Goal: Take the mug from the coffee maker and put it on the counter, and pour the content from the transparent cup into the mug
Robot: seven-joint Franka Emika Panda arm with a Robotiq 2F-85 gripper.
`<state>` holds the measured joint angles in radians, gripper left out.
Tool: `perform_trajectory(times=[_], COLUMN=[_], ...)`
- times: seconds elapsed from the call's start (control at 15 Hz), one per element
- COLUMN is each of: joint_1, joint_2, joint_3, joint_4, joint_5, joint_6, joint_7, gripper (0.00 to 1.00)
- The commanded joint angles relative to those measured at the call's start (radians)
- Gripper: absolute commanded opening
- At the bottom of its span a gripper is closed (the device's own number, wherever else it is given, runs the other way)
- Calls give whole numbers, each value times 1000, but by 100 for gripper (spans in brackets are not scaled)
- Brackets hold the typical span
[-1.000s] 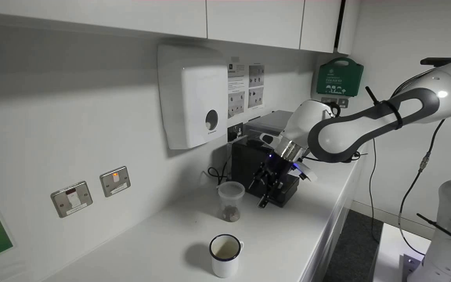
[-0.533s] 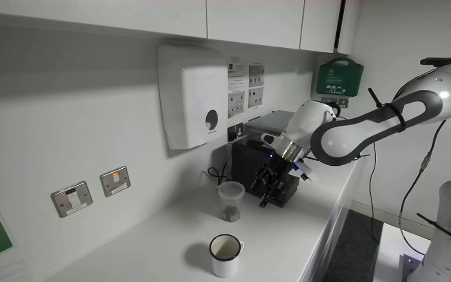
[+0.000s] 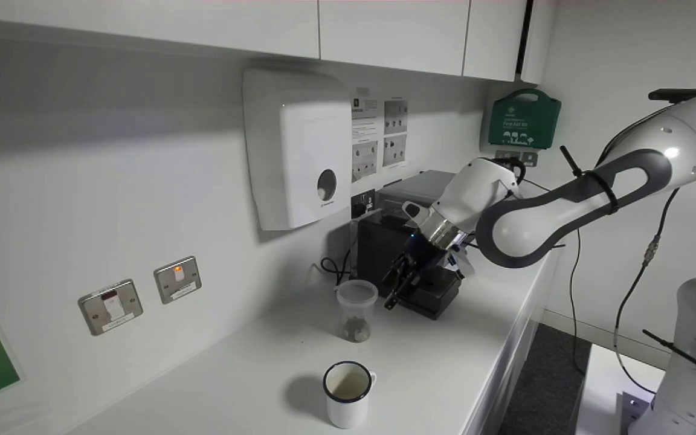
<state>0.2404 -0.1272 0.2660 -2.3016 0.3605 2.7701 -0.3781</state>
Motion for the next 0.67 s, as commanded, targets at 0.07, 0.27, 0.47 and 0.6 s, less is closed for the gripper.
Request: perform_trajectory(times=[0.07, 0.27, 0.47, 0.6], joint_1=[-34, -167, -314, -430], joint_2=[30, 16, -32, -73], joint_3=[2, 61, 125, 198], joint_4=[-18, -41, -41, -34], joint_5=[-206, -414, -623, -748], joint_6=[191, 253, 224, 185], joint_7=[338, 583, 824, 981], gripper=[100, 100, 100, 100])
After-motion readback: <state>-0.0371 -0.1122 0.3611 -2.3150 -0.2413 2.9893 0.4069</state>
